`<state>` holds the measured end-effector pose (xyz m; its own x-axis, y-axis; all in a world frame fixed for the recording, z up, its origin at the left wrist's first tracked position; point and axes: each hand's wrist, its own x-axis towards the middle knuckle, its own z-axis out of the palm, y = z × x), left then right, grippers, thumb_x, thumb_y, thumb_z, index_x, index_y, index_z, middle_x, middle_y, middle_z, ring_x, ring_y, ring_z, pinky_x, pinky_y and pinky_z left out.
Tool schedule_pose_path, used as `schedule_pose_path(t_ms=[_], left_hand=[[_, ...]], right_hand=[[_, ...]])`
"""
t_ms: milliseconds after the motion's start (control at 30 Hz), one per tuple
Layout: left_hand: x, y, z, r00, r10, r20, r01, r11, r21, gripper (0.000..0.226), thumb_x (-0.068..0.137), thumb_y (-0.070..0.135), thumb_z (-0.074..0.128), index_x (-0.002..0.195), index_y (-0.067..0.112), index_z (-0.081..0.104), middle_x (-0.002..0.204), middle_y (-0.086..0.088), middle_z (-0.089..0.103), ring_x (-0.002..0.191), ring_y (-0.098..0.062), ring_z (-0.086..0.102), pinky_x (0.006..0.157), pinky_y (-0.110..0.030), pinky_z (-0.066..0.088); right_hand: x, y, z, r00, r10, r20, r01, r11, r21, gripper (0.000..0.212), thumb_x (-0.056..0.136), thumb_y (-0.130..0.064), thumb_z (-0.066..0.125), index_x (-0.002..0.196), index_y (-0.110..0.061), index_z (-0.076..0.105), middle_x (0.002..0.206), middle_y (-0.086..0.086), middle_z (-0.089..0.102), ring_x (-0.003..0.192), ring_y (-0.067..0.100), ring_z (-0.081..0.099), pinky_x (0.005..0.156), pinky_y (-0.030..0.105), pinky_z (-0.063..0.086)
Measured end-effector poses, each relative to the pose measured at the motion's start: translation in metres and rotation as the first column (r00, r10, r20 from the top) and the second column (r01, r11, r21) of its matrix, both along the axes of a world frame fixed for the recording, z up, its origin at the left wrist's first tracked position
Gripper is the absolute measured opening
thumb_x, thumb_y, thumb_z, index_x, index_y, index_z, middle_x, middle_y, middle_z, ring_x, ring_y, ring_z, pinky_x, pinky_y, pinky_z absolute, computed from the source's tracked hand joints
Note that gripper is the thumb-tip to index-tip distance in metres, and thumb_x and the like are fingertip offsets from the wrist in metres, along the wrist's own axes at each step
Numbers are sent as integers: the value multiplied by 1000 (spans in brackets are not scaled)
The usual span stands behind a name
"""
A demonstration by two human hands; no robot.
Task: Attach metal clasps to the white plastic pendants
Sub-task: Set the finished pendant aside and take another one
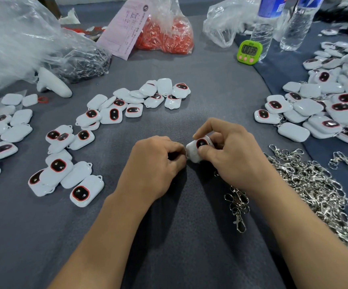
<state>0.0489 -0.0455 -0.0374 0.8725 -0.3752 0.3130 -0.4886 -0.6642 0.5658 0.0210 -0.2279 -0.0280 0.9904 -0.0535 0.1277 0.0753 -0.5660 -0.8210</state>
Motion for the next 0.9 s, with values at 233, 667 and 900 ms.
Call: schedule_pose_path(t_ms=[233, 667, 900], left_hand=[[0, -2, 0, 998, 69, 1, -68, 989, -135, 14, 73, 22, 81, 81, 34, 77, 69, 14, 65, 69, -6, 59, 63, -11, 40], [2, -5, 7, 956, -155, -250, 13, 872, -490, 7, 78, 28, 81, 81, 35, 80, 73, 12, 75, 67, 1, 64, 64, -15, 47], [1, 1, 8, 969, -162, -186, 87, 930, -357, 12, 74, 26, 82, 83, 34, 80, 67, 12, 66, 59, 0, 55, 59, -13, 38]], right_hand=[[1, 1, 0, 994, -56, -98, 80, 961, 263, 20, 91, -3, 64, 89, -23, 67, 58, -4, 65, 47, 11, 45, 49, 22, 36], [-1, -3, 16, 955, 35, -294, 198, 665, 720, 22, 88, 6, 54, 90, -9, 68, 68, 11, 66, 41, 15, 41, 46, 27, 25], [-4, 1, 14, 981, 25, -194, 129, 664, 736, 20, 87, 7, 57, 86, -9, 70, 64, 8, 63, 41, 16, 40, 42, 26, 24]])
